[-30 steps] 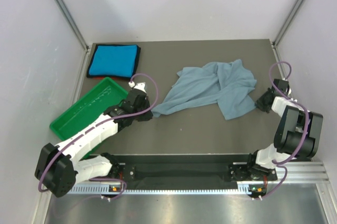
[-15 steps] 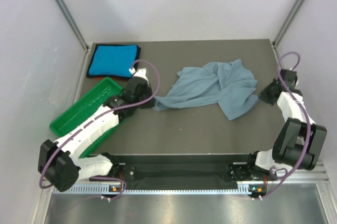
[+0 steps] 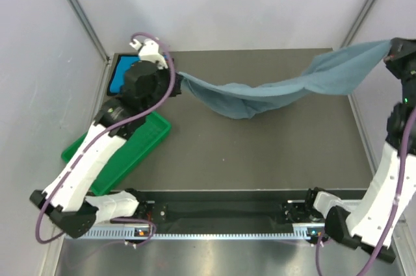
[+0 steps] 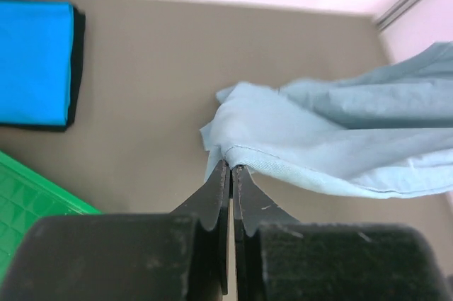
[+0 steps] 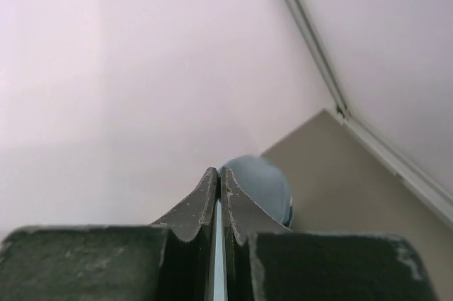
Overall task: Fold and stack the t-shirts
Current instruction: Flatten the tshirt out
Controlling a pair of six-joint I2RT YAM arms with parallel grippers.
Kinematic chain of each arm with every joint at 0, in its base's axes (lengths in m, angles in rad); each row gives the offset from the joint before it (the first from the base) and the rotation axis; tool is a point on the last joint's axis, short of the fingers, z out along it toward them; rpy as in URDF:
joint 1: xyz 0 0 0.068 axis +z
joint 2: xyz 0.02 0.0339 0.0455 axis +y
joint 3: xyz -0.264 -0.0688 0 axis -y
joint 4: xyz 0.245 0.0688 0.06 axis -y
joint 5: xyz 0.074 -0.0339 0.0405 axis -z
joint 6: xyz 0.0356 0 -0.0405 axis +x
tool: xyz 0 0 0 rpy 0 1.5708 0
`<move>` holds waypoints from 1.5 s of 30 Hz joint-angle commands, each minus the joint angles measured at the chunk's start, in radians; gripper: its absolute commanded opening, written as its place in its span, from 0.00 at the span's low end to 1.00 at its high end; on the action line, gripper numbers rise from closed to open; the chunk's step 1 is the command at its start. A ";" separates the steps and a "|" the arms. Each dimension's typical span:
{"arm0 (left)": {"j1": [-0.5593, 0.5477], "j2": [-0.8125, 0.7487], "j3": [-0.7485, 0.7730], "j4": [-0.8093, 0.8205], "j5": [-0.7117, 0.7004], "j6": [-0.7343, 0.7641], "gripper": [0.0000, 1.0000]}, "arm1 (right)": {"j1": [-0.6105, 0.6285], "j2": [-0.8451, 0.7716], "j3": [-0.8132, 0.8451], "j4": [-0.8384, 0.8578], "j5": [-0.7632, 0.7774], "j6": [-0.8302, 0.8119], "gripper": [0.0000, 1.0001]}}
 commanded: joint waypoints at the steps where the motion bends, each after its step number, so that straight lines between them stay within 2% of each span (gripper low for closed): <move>1: 0.001 -0.177 0.086 -0.020 0.032 0.009 0.00 | -0.012 -0.080 0.161 -0.196 0.101 -0.046 0.00; 7: 0.001 -0.386 0.087 0.032 0.164 -0.108 0.00 | 0.031 -0.235 0.380 -0.296 0.321 -0.012 0.00; 10: 0.003 -0.439 0.101 0.035 0.247 -0.163 0.00 | 0.086 -0.332 0.427 -0.256 0.425 0.019 0.00; 15: 0.003 -0.468 0.145 0.076 0.342 -0.232 0.00 | 0.290 -0.424 0.411 -0.205 0.607 0.062 0.00; 19: 0.003 -0.424 0.181 0.084 0.318 -0.193 0.00 | 0.426 -0.407 0.342 -0.122 0.628 -0.013 0.00; 22: 0.003 -0.372 0.138 0.107 0.277 -0.127 0.00 | 0.519 -0.318 0.264 -0.075 0.614 -0.090 0.00; 25: 0.003 -0.292 0.071 0.145 0.159 -0.047 0.00 | 0.576 -0.211 0.140 0.022 0.641 -0.165 0.00; 27: 0.003 -0.230 0.028 0.190 0.047 -0.005 0.00 | 0.577 -0.133 0.046 0.153 0.649 -0.245 0.00; 31: 0.030 0.006 0.043 0.276 -0.027 0.093 0.00 | 0.565 0.074 -0.026 0.333 0.672 -0.354 0.00; 34: 0.093 0.165 0.150 0.298 -0.029 0.095 0.00 | 0.458 0.247 0.063 0.346 0.551 -0.302 0.00; 39: 0.197 0.348 0.421 0.275 -0.018 0.062 0.00 | 0.354 0.439 0.363 0.280 0.367 -0.176 0.00; 41: 0.218 0.370 0.504 0.271 -0.004 0.064 0.00 | 0.311 0.485 0.458 0.263 0.315 -0.118 0.00; 45: 0.216 0.328 0.517 0.285 0.069 0.059 0.00 | 0.208 0.447 0.466 0.219 0.167 -0.005 0.00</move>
